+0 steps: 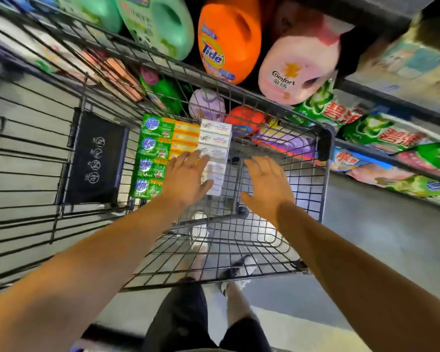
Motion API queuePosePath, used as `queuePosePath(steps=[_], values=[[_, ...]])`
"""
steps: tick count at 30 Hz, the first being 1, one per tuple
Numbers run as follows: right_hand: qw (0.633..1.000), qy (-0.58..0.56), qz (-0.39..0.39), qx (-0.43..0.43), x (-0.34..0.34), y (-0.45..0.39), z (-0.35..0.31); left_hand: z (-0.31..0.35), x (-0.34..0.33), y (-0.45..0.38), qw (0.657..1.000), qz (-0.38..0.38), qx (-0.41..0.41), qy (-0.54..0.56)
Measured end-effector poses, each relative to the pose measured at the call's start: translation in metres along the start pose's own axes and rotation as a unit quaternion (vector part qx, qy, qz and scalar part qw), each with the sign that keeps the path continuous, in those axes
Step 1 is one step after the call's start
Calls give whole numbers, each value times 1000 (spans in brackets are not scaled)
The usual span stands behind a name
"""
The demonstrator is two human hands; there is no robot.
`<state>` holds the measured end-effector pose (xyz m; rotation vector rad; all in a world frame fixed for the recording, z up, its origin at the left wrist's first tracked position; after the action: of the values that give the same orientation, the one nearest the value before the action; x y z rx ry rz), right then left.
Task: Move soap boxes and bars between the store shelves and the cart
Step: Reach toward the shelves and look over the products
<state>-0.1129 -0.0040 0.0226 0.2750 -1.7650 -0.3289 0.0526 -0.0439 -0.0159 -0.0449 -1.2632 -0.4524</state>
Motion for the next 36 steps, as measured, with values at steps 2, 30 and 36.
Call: queuePosePath(steps=[2,30,36], values=[[1000,-8,-15,-3,-16,-17,2,-5,-20,-15,1000,-13,2,7],[998,17,54,-3,-93,-144,-23,-109,-68,-35,960,159,125,196],[991,79,102,-20,-97,-152,-24,-140,-60,-10,946,164,179,214]])
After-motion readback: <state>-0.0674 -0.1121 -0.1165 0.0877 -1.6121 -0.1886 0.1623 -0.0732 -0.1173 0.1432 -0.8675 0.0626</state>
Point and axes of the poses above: each hand's wrist, its own y-axis away from the middle knuckle, its own x-axis out of the back of the hand, z = x × y, the point moved 10 cm from there along -y, towards the middle knuckle, and after that the axes turned 13 degrees about z, right-handed, at the moved point
